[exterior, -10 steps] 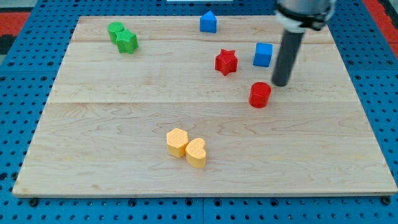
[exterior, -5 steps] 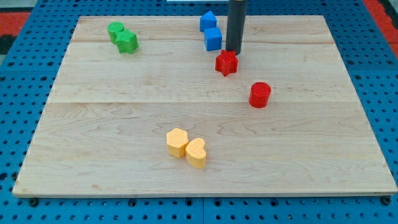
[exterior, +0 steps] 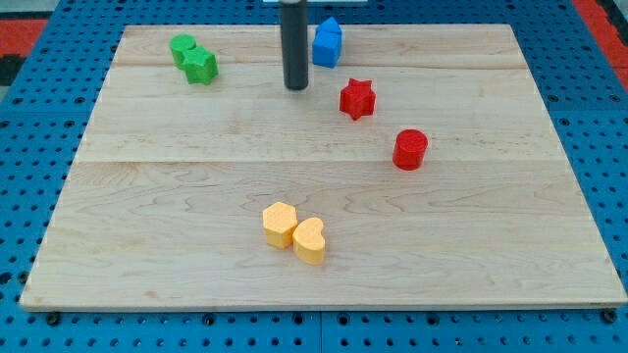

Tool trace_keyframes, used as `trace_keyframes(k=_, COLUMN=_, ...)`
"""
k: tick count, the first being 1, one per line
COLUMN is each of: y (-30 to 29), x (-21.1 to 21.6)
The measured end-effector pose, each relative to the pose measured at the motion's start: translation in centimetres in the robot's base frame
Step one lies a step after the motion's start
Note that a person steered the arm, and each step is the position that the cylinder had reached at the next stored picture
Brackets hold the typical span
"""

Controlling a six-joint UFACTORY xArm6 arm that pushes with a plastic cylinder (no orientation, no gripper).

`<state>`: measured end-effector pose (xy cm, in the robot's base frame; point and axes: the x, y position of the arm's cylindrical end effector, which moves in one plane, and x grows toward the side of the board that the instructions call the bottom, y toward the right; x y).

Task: Put the red and blue blocks diagonally to each other

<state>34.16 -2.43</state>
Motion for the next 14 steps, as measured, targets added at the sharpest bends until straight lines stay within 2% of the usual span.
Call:
trace_keyframes(k=1, y=8.1, x=0.8)
trace_keyframes(k=2, y=8.4, x=0.3)
trace_keyframes(k=3, y=12.7, x=-0.5)
trace_keyframes(k=4, y=19.3, x=0.7)
trace_keyframes(k=6, y=20.9, x=-1.9)
trace_keyframes(k=7, y=23.0, x=0.7)
trace_keyframes(k=8, y=22.9, x=4.6)
trace_keyframes(k=9, y=17.0, x=0.8)
trace_keyframes(k=10, y=7.9, x=4.5)
trace_keyframes(k=11, y=8.1, x=8.9)
trace_keyframes(k=12, y=13.4, x=8.9)
trace_keyframes(k=13, y=15.4, x=9.4)
trace_keyframes(k=14, y=14.9, x=14.5)
